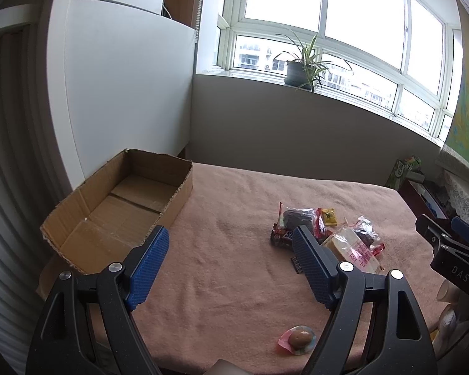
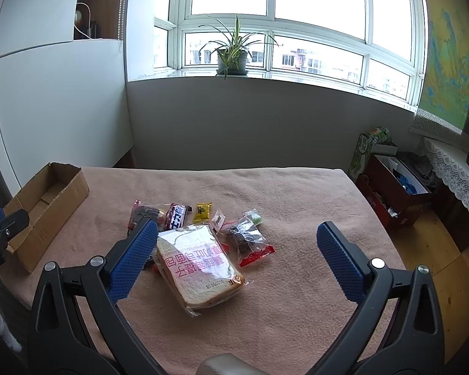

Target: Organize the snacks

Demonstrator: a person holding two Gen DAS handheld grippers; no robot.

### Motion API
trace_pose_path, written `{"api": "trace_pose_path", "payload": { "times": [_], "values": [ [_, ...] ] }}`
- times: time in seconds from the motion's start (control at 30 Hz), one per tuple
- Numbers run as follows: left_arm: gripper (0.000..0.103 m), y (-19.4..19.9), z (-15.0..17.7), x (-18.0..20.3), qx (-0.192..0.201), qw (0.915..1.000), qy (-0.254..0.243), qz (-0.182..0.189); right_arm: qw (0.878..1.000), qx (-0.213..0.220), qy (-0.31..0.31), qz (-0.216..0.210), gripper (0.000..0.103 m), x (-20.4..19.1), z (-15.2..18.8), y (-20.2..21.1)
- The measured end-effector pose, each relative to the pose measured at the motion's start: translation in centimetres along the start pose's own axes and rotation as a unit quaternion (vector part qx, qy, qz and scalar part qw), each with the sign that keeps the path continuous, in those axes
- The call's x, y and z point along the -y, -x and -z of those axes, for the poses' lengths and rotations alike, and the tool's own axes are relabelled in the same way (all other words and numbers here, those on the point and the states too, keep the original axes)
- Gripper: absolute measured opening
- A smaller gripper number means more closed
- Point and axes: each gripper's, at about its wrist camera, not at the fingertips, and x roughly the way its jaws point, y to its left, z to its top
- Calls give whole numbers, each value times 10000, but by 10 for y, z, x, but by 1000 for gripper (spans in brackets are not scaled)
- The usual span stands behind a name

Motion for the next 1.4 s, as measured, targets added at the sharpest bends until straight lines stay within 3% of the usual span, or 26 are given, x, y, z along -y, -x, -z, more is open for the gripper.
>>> {"api": "trace_pose_path", "payload": {
  "times": [1.4],
  "values": [
    [81, -3, 0, 6, -28, 10000, -44, 75, 9999, -79, -52, -78, 103, 0, 1, -6]
  ]
}}
